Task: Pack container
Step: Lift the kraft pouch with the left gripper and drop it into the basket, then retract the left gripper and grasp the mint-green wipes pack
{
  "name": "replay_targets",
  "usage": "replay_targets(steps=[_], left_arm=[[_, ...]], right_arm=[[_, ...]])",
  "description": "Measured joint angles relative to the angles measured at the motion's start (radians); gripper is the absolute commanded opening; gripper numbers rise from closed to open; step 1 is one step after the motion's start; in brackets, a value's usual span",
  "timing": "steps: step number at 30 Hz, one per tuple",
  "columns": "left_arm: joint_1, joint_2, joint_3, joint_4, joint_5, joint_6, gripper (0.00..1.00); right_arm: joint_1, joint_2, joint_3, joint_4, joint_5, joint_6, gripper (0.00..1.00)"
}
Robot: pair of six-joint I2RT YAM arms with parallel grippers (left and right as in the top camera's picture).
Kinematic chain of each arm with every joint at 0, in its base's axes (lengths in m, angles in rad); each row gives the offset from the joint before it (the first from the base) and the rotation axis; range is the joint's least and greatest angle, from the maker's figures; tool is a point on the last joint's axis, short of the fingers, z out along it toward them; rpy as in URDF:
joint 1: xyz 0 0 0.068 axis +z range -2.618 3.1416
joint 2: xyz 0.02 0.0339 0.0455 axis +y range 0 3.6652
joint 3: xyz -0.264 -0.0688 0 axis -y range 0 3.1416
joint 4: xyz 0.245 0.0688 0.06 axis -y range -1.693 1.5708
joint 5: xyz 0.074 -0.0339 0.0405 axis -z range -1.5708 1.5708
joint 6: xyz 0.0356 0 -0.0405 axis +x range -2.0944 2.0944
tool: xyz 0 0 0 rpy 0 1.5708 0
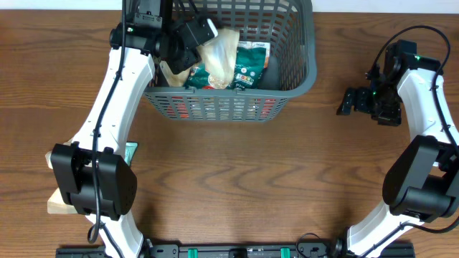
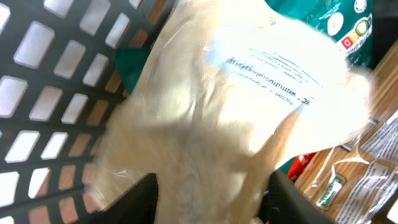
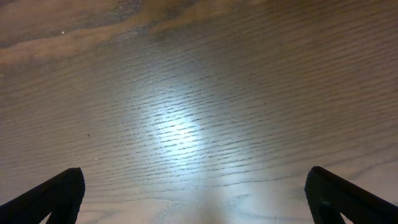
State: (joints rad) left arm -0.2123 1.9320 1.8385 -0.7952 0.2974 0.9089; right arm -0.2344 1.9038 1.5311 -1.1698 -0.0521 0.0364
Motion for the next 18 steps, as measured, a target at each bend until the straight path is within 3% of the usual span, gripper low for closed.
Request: replay_targets(steps=[8,18], left_arm=[[0.000,-0.021,0.000,-0.017,-0.017,-0.021,0.63],[-0.006,-0.325,0.010,0.146,-0.151,-0.046,0.66]], right_arm=[[0.000,0.000,0.000,-0.004,0.000,0.000,0.99],[0.000,0.000,0.000,-0.005,0.000,0.000,0.99]])
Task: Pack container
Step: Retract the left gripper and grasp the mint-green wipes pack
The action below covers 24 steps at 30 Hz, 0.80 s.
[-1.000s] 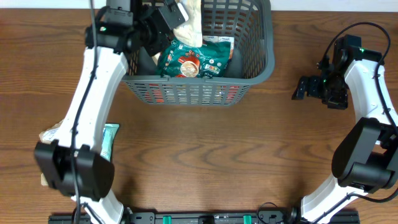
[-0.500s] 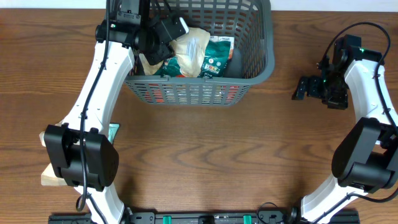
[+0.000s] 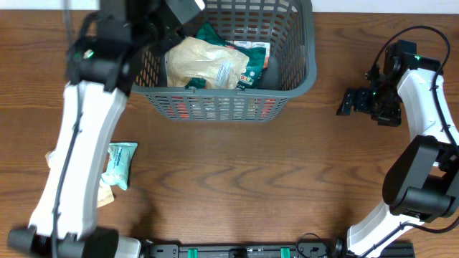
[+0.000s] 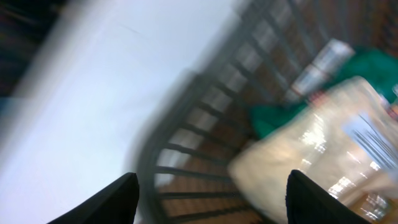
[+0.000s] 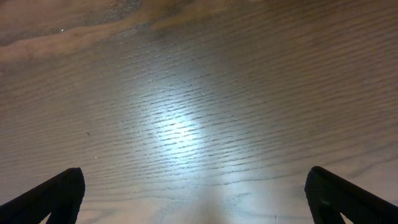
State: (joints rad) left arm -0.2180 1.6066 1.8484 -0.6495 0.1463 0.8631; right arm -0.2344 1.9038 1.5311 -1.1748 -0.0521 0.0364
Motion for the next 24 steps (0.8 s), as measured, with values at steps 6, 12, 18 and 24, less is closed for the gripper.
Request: replay_targets(steps=[6,12,18,24], left_arm=[[0.001,-0.165,0.011,-0.091,-0.174,-0.127,0.76],[0.078,-0.277,0.014,-0.495,-0.320,-0.403,0.87],[0.215,-0.356,-0.013,-0.739,-0.349,-0.613,0.88],[0.271,-0.513,-0.224,-0.742,-0.292,-0.679,0.91]], right_arm=[[0.000,0.000,0.000,-0.003,0.000,0.000,0.99],[0.000,0.000,-0.001,-0.005,0.001,0.000,0.99],[0.000,0.000,-0.001,-0.005,0.000,0.000,0.99],[0.000,0.000,-0.001,-0.007,0.000,0.000,0.99]])
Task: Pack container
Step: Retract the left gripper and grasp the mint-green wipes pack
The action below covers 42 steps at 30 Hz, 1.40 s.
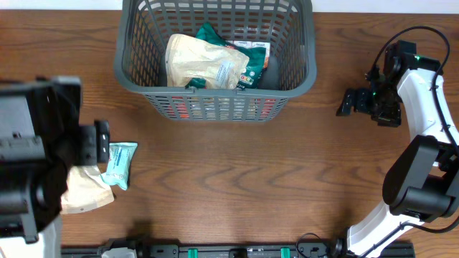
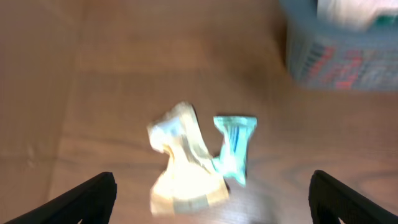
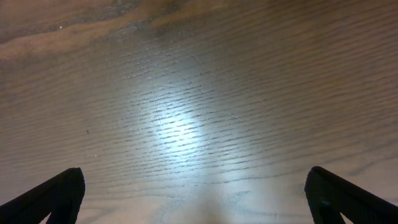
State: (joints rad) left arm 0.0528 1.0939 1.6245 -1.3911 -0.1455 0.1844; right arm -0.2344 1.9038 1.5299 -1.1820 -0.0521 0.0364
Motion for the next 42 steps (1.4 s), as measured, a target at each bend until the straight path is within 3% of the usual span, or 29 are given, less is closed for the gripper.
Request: replay_targets(steps=[3,8,18,29,39,42], left_arm=[[0.022,-0.069,-0.154,0.016,0.013,-0.011,0.96],[0.044,-0.097,-0.398,0.180,0.056,-0.027,0.99],[0.053,0.128,-0.725,0.531,0.128,-0.032,0.99],[0.096,0.419,-0.756,0.653,0.143,-0.053,0.99],[0.158,0.513,-0.756,0.697,0.143,-0.053,0.99],[0.170,0.523,-0.756,0.698,0.144,-0.058,0.88]], right_arm=[[0.000,0.000,0.000,0.002,-0.004,0.000,0.99],[0.000,0.000,0.000,0.005,-0.008,0.000,0.99],[0.000,0.000,0.000,0.016,-0.008,0.000,0.99],[0.000,0.000,0.000,0.016,-0.011,0.000,0.99],[0.000,0.000,0.000,0.016,-0.011,0.000,0.99],[0.000,0.000,0.000,0.016,-0.011,0.000,0.99]])
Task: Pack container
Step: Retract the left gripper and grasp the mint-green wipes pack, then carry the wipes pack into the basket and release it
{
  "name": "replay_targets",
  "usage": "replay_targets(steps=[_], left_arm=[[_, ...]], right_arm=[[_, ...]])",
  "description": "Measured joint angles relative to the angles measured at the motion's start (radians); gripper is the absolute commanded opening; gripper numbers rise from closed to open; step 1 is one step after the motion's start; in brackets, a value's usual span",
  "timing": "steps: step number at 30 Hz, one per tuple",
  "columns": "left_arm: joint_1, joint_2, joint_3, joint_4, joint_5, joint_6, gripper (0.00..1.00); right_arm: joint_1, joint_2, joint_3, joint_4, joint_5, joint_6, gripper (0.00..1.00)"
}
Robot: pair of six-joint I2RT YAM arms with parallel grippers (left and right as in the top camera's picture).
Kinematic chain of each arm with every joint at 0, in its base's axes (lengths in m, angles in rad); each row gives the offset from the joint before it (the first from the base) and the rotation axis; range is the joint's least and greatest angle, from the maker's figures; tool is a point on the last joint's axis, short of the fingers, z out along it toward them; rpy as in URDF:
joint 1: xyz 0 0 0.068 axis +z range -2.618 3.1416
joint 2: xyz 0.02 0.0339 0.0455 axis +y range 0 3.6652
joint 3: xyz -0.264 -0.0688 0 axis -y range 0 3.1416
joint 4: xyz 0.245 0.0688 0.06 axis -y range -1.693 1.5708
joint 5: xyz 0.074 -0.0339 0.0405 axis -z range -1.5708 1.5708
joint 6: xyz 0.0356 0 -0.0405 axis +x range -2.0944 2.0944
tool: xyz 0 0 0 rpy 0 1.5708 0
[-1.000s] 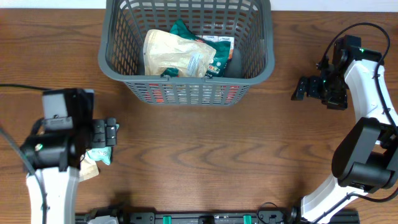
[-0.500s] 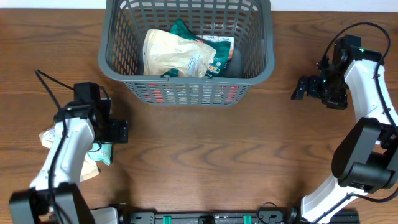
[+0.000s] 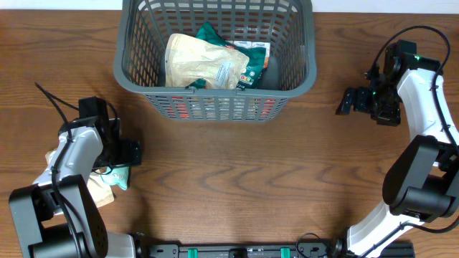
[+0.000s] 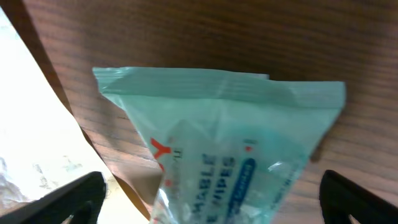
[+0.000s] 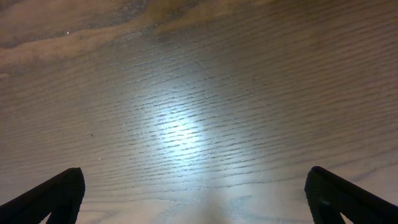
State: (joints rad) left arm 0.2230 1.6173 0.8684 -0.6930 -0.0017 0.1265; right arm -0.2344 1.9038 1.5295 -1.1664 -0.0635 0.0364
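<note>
A grey mesh basket (image 3: 301,79) at the top centre holds a tan bag (image 3: 201,61) and green packets (image 3: 251,61). On the table at the left lie a teal wipes packet (image 4: 236,137) and a second tan bag (image 4: 34,137). My left gripper (image 4: 214,208) is open and low over the teal packet, one finger on either side of its near end. In the overhead view the left gripper (image 3: 123,159) hides most of the teal packet (image 3: 116,177). My right gripper (image 5: 196,199) is open over bare wood, far right of the basket.
The second tan bag (image 3: 99,195) pokes out beside the left arm near the table's left edge. The right gripper (image 3: 349,100) stands apart from the basket's right wall. The wooden table (image 3: 237,179) stretches between the two arms.
My left gripper was high above the left of the table, seeing the tan bag and teal packet from afar. Now it is down at the teal packet, open. The right arm has not moved.
My left gripper was inside the basket with a tan bag between its fingers. Then that bag lay in the basket and the gripper was at the back left rim, open. It was then high over the table's left, and now sits low around the teal packet.
</note>
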Motion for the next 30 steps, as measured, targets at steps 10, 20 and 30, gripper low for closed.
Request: replay_targets(steps=[10,20,30], left_arm=[[0.003,0.006,0.000,0.002,0.015,0.000,0.39],[0.003,0.006,0.000,-0.002,0.021,0.003,0.06],[0.003,-0.056,0.042,-0.091,0.021,-0.004,0.06]], right_arm=[[0.000,0.000,0.000,-0.003,0.000,0.000,0.99],[0.000,0.000,0.000,-0.012,0.000,0.000,0.99],[0.000,0.000,0.000,-0.011,0.000,0.000,0.99]])
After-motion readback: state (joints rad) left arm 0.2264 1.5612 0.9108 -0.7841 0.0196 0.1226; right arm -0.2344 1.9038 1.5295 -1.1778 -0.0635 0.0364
